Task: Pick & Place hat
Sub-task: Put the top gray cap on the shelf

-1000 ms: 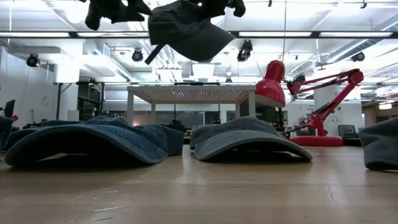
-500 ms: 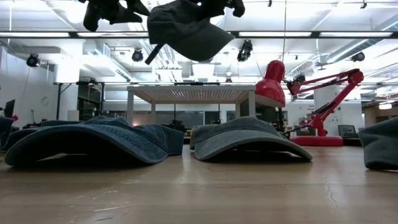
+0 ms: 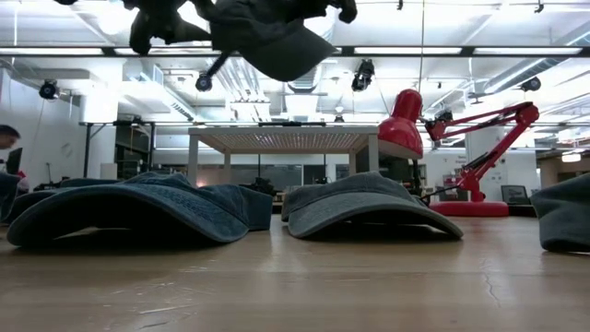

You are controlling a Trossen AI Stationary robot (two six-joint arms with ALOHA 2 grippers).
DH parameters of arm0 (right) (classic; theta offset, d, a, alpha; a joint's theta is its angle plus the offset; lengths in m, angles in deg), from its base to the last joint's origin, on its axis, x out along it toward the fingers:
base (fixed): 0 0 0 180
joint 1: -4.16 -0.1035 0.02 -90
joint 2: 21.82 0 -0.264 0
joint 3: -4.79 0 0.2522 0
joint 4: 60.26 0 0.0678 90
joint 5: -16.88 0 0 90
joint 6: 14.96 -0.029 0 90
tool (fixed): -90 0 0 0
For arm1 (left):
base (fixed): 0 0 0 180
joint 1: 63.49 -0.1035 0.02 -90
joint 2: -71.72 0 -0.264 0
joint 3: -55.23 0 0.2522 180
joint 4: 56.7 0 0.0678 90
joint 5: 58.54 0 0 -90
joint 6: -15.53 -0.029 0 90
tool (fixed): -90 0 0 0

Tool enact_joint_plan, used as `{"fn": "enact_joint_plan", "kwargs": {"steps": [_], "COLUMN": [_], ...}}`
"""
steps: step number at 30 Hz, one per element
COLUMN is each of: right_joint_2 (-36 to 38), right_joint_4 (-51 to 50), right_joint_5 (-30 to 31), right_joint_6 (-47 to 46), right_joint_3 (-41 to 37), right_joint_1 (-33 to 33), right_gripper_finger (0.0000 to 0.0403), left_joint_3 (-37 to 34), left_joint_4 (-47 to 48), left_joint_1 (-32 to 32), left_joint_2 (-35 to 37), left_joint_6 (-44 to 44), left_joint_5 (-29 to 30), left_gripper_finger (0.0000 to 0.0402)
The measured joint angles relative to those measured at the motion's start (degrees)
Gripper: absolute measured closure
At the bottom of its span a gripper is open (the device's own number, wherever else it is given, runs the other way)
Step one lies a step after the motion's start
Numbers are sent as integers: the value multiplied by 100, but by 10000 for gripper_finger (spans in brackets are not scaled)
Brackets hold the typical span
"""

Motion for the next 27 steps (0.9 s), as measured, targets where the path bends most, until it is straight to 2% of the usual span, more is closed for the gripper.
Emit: {"fn": "enact_joint_plan", "kwargs": {"steps": [4, 7, 10, 14, 21, 27], "right_joint_2": [-63, -166, -283, -421, -461, -443], "right_joint_4": [137, 159, 284, 552, 679, 693], "right_joint_5": [-58, -66, -138, -546, -604, -682], "right_joint_6": [-2, -10, -102, -193, -177, -126], "right_joint_3": [-4, -13, -15, -14, 11, 13], "right_joint_1": [73, 143, 143, 130, 139, 125], "right_gripper_finger": [394, 394, 394, 394, 394, 394], "left_joint_3": [0, 2, 2, 0, 0, 0], "left_joint_4": [-37, -76, -61, -15, 89, 129], "left_joint_1": [0, 0, -2, -26, -47, -120], "left_joint_2": [0, 0, 0, 0, 0, 0], "left_joint_6": [43, 128, 183, 187, 187, 187], "left_joint_5": [-173, -411, -415, -410, -72, -61], "left_gripper_finger": [151, 139, 136, 137, 136, 138]}}
